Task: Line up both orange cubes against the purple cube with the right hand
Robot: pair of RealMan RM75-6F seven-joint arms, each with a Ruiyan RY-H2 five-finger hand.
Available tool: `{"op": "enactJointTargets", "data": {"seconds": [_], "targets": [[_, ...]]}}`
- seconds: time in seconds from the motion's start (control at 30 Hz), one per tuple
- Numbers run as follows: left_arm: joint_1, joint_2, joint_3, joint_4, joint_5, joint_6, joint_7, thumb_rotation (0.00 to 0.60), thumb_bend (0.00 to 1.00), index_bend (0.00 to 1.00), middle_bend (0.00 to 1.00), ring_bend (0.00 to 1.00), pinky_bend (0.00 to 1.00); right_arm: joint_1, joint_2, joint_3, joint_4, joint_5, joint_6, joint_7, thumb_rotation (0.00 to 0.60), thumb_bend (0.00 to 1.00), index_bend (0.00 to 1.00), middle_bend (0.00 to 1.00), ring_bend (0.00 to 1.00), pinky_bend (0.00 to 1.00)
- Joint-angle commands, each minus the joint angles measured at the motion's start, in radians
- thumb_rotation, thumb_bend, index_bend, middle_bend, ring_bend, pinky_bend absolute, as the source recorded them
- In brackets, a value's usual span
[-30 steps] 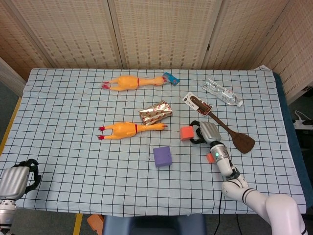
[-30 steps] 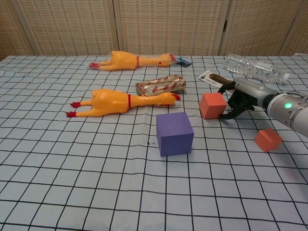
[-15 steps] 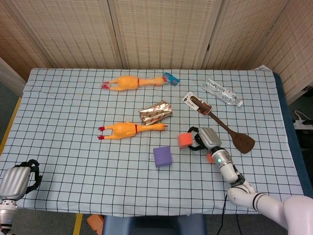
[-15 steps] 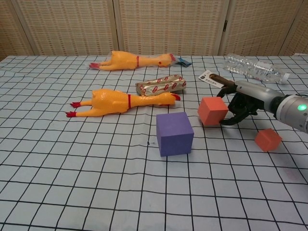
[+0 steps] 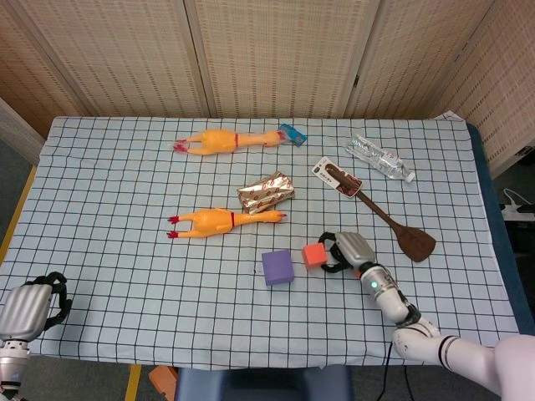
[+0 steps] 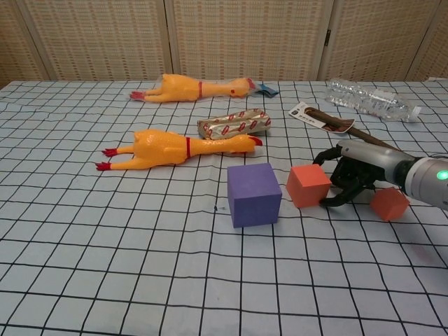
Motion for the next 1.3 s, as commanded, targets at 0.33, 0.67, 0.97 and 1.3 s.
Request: {"op": "enactJointTargets", "data": {"seconds": [0.33, 0.67, 0.97, 1.3], "targets": [[0.000, 0.001, -0.001, -0.001, -0.002, 0.001, -0.003, 0.600, 0.41, 0.26, 0.35, 0.39, 0.50, 0.003, -0.030, -0.013, 0.019, -0.019, -0.009, 0.028, 0.600, 0.13, 0.60, 0.90, 0.83, 0.88], [0.000, 0.001, 0.001, -0.003, -0.004, -0.001, 0.001, 0.600, 0.41, 0.26, 0.35, 0.39, 0.51, 0.002, -0.025, -0.008, 0.014, -0.013, 0.000, 0.019, 0.600, 0.13, 0.60, 0.90, 0.83, 0.88], [-0.001, 0.000, 0.000, -0.005, -0.009, -0.004, 0.005, 0.600, 0.40, 0.26, 0.35, 0.39, 0.51, 0.005, 0.016, -0.006, -0.037, -0.009, -0.004, -0.002, 0.600, 0.13, 0.60, 0.90, 0.83, 0.88], [-0.001, 0.000, 0.001, -0.008, -0.009, -0.003, 0.011, 0.600, 0.40, 0.26, 0.35, 0.39, 0.51, 0.008, 0.037, -0.003, -0.078, -0.004, 0.010, -0.032, 0.600, 0.13, 0.60, 0.90, 0.83, 0.88]]}}
